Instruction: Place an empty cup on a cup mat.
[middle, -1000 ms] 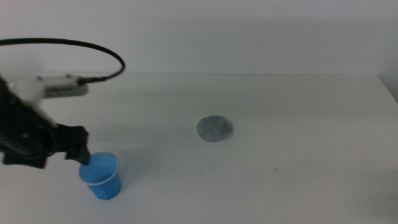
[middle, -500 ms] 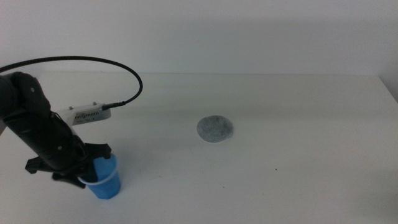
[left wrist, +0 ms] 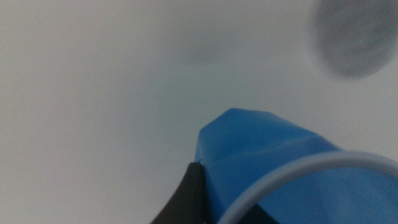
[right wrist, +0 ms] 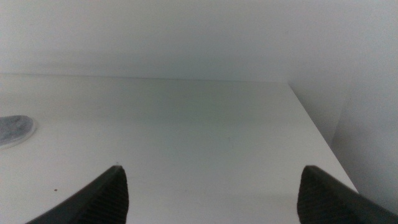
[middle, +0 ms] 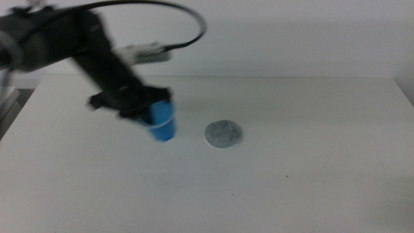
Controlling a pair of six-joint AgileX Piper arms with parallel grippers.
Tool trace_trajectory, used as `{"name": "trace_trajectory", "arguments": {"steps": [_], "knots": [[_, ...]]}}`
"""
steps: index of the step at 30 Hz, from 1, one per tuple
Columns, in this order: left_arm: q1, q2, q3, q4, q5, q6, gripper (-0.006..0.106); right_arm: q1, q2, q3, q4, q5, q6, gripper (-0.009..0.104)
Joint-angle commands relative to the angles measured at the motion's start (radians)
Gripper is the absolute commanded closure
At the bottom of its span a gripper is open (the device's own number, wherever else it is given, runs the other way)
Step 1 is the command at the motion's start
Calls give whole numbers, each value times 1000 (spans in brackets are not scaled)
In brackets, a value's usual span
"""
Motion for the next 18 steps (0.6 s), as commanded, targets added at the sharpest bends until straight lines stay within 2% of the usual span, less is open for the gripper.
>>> {"name": "trace_trajectory", "arguments": {"steps": [1, 11, 18], "knots": [[-56, 80, -136, 19, 43, -39, 102, 2, -5, 3, -5, -7, -4, 2], [-184, 396, -558, 10, 140, -102, 102, 2, -5, 3, -5, -7, -4, 2], [-209, 486, -645, 23, 165, -102, 102, 2, -5, 3, -5, -7, -4, 2]]}}
